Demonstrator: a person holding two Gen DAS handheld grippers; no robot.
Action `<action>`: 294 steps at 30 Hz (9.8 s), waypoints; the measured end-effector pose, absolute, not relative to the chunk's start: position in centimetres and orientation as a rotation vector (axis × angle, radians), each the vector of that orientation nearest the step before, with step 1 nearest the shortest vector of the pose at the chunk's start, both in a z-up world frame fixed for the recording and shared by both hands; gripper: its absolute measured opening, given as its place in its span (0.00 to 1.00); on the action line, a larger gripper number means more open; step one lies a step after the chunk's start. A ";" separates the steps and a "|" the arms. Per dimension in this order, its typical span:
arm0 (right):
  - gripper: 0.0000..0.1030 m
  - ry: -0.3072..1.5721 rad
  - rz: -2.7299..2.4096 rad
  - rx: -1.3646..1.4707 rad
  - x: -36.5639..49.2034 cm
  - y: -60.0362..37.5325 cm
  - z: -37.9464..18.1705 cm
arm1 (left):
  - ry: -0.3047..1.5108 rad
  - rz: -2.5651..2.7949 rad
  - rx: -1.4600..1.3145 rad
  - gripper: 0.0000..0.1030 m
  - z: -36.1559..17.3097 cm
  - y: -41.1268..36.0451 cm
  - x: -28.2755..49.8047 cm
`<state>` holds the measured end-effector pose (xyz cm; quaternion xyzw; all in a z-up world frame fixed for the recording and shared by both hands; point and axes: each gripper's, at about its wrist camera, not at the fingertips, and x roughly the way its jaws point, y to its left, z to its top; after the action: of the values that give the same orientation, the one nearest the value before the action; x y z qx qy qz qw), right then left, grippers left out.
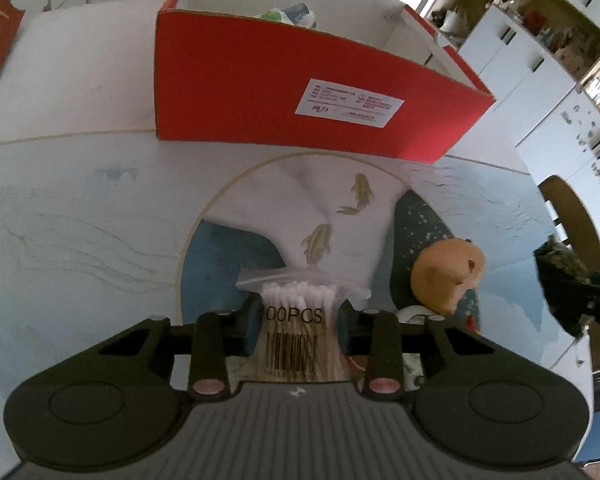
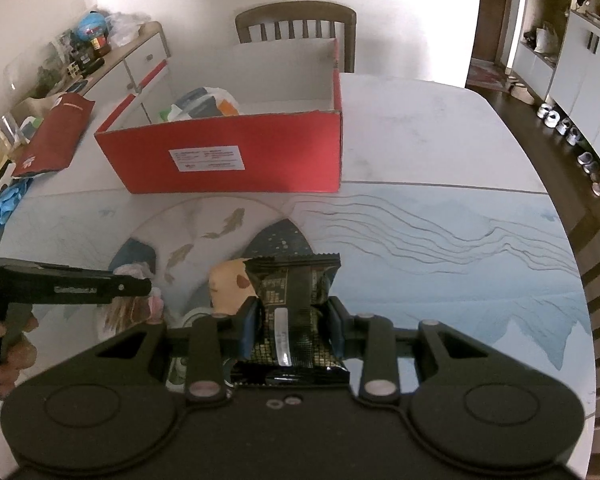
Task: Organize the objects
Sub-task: 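Lift the snack packet and cotton swab bag and carry both toward the red box, then lower the snack packet and swab bag into the red box and open both tools, then withdraw both tools from the box back toward the plate of items, then grasp the cartoon-face plush with the right tool while the left tool grasps the silver tin, then lift the plush and silver tin and carry both over the red box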
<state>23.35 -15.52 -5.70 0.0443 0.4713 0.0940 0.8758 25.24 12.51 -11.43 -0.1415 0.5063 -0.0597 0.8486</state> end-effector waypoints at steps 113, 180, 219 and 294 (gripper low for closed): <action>0.70 0.858 0.255 -0.041 37.0 -9.6 -0.1 | 0.860 -0.196 0.021 0.70 0.3 13.1 39.4; 0.81 1.068 0.338 -0.028 17.3 -9.8 -10.7 | 0.945 -0.040 -0.199 0.99 -12.3 7.7 18.9; 0.49 1.062 0.351 -0.022 17.2 -9.7 -11.0 | 0.955 -0.083 -0.268 0.12 -12.4 8.1 17.5; 0.48 0.840 0.220 -0.150 39.5 -7.8 -1.5 | 0.705 -0.301 0.054 0.12 1.0 12.9 40.7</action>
<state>39.54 -7.82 -1.53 -0.0726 0.4065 0.1066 0.9045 40.66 12.94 0.97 0.0266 0.3437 -0.1467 0.9272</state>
